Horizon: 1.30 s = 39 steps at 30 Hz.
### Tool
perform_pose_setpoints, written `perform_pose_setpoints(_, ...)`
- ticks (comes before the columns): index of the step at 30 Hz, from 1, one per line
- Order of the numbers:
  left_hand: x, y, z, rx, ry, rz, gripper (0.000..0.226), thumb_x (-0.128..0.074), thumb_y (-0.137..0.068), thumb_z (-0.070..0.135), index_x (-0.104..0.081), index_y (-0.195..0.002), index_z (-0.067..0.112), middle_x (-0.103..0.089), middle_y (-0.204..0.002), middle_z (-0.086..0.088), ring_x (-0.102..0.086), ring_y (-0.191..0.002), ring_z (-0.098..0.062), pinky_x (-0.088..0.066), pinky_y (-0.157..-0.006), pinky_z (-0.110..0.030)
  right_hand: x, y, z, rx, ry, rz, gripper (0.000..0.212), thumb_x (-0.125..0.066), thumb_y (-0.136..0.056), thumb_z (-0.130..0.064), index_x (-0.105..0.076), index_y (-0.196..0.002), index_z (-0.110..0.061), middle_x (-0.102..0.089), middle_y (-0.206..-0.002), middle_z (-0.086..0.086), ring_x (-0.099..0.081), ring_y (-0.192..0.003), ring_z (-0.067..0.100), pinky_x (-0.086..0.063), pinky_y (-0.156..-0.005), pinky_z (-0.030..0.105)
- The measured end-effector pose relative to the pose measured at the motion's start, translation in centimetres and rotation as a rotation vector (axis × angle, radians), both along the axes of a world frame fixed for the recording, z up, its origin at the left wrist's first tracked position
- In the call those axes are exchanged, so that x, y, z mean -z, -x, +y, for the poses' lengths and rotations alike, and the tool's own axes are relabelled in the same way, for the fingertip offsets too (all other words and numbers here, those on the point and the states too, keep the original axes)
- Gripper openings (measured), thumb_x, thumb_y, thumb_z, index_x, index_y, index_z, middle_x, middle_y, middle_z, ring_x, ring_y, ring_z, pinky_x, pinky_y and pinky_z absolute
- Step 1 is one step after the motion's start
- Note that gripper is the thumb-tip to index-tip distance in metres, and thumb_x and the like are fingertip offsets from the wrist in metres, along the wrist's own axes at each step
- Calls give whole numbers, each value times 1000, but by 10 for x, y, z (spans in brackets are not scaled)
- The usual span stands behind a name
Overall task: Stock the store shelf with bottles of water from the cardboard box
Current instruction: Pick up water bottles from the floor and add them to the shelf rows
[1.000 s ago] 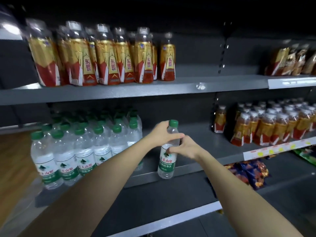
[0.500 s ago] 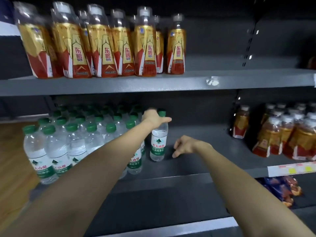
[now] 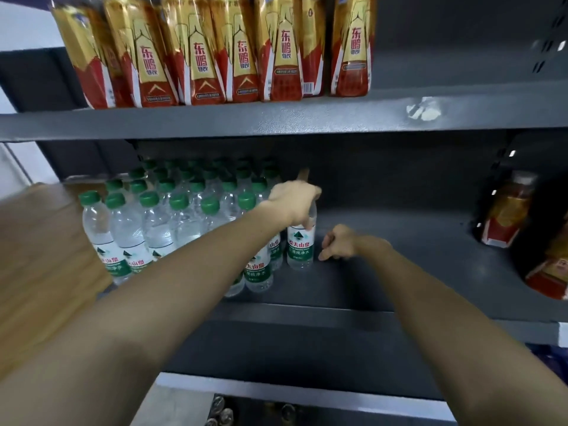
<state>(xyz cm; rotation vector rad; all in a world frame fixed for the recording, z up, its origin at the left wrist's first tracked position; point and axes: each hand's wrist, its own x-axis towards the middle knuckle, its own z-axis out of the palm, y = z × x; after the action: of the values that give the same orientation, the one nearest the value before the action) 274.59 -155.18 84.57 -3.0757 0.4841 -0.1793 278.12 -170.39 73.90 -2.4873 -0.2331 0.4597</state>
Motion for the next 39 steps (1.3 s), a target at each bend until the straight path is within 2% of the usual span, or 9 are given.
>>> perform_pose_setpoints(3, 7, -6, -3, -37, 100, 23, 58, -87, -71, 23, -61, -122, 17, -68, -103, -1, -65, -103, -26, -50, -76, -32, 10, -4, 3, -10, -10, 15, 24, -81, -78, -23, -61, -86, -15, -61, -75, 10, -56, -74, 22, -46, -65, 31)
perform_pose_setpoints(5, 10, -12, -4, -58, 121, 45, 55, -85, -74, 20, -60, -122, 14, -66, -115, -6, -64, -107, -28, -51, -81, -33, 14, -6, 6, -24, -14, 5, 23, -81, -77, -23, -62, -88, -15, -62, -76, 6, -57, -76, 21, -48, -68, 33)
perform_pose_setpoints(9, 7, -26, -4, -99, 118, 48, 64, -80, -79, 14, -50, -135, 17, -23, -156, -15, -53, -124, -35, -46, -86, -31, 14, -12, 9, -32, 26, -73, 24, -81, -76, -25, -63, -90, -18, -64, -88, 1, -61, -88, 20, -49, -79, 31)
perform_pose_setpoints(14, 10, -54, -5, -133, 166, 56, 48, -74, -78, 1, -56, -121, 13, -12, -155, -13, -48, -124, -42, -48, -85, -34, 13, -28, 6, 21, 47, -163, 23, -81, -75, -26, -63, -89, -22, -62, -93, 0, -60, -92, 20, -43, -76, 25)
perform_pose_setpoints(17, 18, -66, -4, -134, 147, 50, 69, -66, -89, 11, -35, -150, 17, 2, -161, -17, -21, -144, -44, -32, -111, -51, 14, -37, 4, 31, 57, -166, 23, -80, -76, -25, -64, -91, -22, -62, -97, -1, -59, -95, 19, -43, -79, 24)
perform_pose_setpoints(19, 20, -73, -4, -146, 144, 18, 68, -62, -93, 13, -30, -153, 18, 2, -161, -18, -15, -146, -42, -24, -115, -54, 16, -43, 4, 40, 53, -168, 22, -81, -76, -25, -64, -90, -23, -63, -98, 0, -60, -95, 19, -44, -79, 24)
perform_pose_setpoints(27, 28, -86, -15, -225, 161, -67, 42, -41, -100, 11, -43, -141, 20, 3, -161, -15, -17, -141, -42, -31, -110, -50, 21, -53, 11, 57, 57, -165, 24, -82, -74, -26, -63, -88, -23, -64, -99, 2, -61, -96, 20, -47, -82, 26)
perform_pose_setpoints(33, 32, -78, -16, -187, 142, -64, 57, -50, -92, -4, -38, -144, 16, 15, -161, -16, -10, -145, -43, -31, -112, -49, 16, -43, 16, 88, 89, -171, 23, -82, -74, -28, -64, -88, -24, -66, -104, 3, -61, -97, 20, -49, -85, 27)
perform_pose_setpoints(39, 28, -44, -12, -85, 105, -100, 67, -58, -87, 5, -35, -148, 20, -6, -160, -20, -23, -142, -44, -40, -106, -48, 5, -17, 23, 139, 109, -179, 22, -81, -75, -27, -64, -88, -22, -66, -103, 5, -62, -100, 24, -50, -86, 30)
